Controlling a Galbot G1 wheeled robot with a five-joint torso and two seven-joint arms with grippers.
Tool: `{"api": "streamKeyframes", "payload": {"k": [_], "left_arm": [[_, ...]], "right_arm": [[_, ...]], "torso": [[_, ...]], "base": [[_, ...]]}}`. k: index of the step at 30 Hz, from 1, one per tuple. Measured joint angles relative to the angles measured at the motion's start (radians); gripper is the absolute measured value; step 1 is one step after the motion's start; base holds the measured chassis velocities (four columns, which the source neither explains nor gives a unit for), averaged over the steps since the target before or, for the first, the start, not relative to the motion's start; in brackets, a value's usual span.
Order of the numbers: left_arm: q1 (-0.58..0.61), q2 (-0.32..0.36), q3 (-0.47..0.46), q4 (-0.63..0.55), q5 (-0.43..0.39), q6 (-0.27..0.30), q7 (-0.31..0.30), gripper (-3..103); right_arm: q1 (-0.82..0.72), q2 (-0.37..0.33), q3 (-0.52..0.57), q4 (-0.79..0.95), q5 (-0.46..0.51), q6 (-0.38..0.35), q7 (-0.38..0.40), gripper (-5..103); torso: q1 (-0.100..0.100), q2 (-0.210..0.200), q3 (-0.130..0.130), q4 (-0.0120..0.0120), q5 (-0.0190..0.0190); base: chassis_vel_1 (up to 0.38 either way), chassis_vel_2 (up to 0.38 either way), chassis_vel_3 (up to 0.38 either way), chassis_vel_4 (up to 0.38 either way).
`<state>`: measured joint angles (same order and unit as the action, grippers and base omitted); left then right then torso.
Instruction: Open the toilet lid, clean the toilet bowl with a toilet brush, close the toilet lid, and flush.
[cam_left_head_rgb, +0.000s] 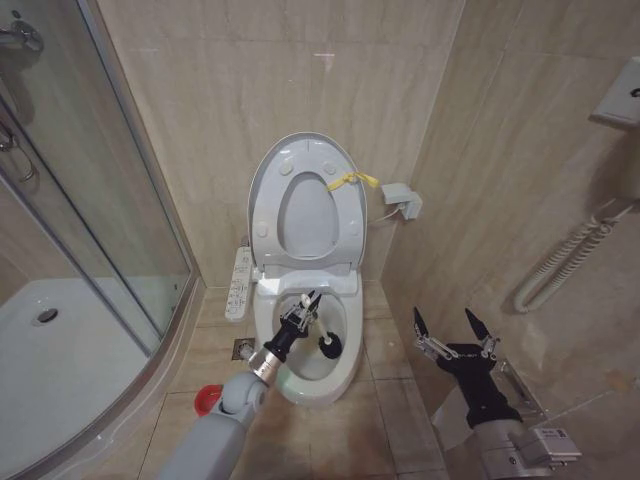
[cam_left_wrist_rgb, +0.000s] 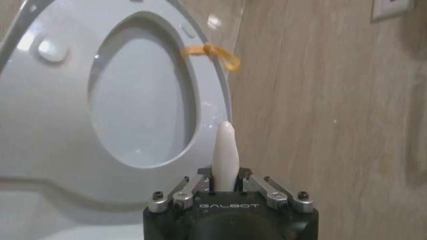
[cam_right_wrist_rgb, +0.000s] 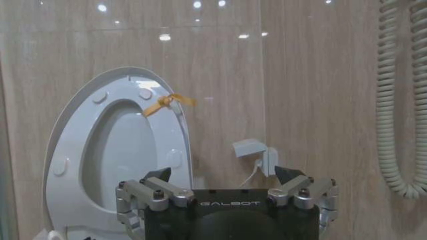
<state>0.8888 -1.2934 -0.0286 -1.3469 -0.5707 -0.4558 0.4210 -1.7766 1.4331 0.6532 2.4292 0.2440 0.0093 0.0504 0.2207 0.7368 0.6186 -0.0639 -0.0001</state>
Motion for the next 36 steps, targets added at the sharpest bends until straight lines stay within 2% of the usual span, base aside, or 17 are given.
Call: {"api": "streamKeyframes", "payload": {"k": [7,12,15,20,23,27,29,30,32,36], "left_arm": [[-0.04,0.023,0.04,0.115,0.092,0.022,-0.025,22],[-0.054,0.038,0.067,0.108,0.135,0.037,-0.055,22],[-0.046,0.045,0.073,0.065,0.122,0.052,-0.071,22],[-0.022,0.063,0.088,-0.048,0.028,0.076,-0.118,22],[-0.015,0.073,0.085,-0.076,0.018,0.083,-0.124,22],[-0.011,0.085,0.077,-0.035,0.055,0.083,-0.12,22],[-0.013,0.078,0.072,0.04,0.11,0.079,-0.118,22],[-0.013,0.078,0.072,0.04,0.11,0.079,-0.118,22],[-0.014,0.071,0.069,0.069,0.15,0.081,-0.145,22],[-0.01,0.089,0.074,0.017,0.152,0.105,-0.18,22]], "right_arm": [[0.0,0.0,0.0,0.0,0.0,0.0,0.0,100],[0.0,0.0,0.0,0.0,0.0,0.0,0.0,100],[0.0,0.0,0.0,0.0,0.0,0.0,0.0,100],[0.0,0.0,0.0,0.0,0.0,0.0,0.0,100],[0.0,0.0,0.0,0.0,0.0,0.0,0.0,100],[0.0,0.0,0.0,0.0,0.0,0.0,0.0,100],[0.0,0.0,0.0,0.0,0.0,0.0,0.0,100],[0.0,0.0,0.0,0.0,0.0,0.0,0.0,100],[0.0,0.0,0.0,0.0,0.0,0.0,0.0,100],[0.0,0.0,0.0,0.0,0.0,0.0,0.0,100]], "torso": [[0.0,0.0,0.0,0.0001,0.0],[0.0,0.0,0.0,0.0,0.0],[0.0,0.0,0.0,0.0,0.0001],[0.0,0.0,0.0,-0.0002,0.0],[0.0,0.0,0.0,-0.0003,0.0],[0.0,0.0,0.0,-0.0001,0.0001],[0.0,0.0,0.0,0.0002,0.0001],[0.0,0.0,0.0,0.0002,0.0001],[0.0,0.0,0.0,0.0002,-0.0001],[0.0,0.0,0.0,-0.0003,-0.0003]], "base": [[0.0,0.0,0.0,0.0],[0.0,0.0,0.0,0.0],[0.0,0.0,0.0,0.0],[0.0,0.0,0.0,0.0],[0.0,0.0,0.0,0.0],[0.0,0.0,0.0,0.0],[0.0,0.0,0.0,0.0],[0.0,0.0,0.0,0.0],[0.0,0.0,0.0,0.0],[0.0,0.0,0.0,0.0]]}}
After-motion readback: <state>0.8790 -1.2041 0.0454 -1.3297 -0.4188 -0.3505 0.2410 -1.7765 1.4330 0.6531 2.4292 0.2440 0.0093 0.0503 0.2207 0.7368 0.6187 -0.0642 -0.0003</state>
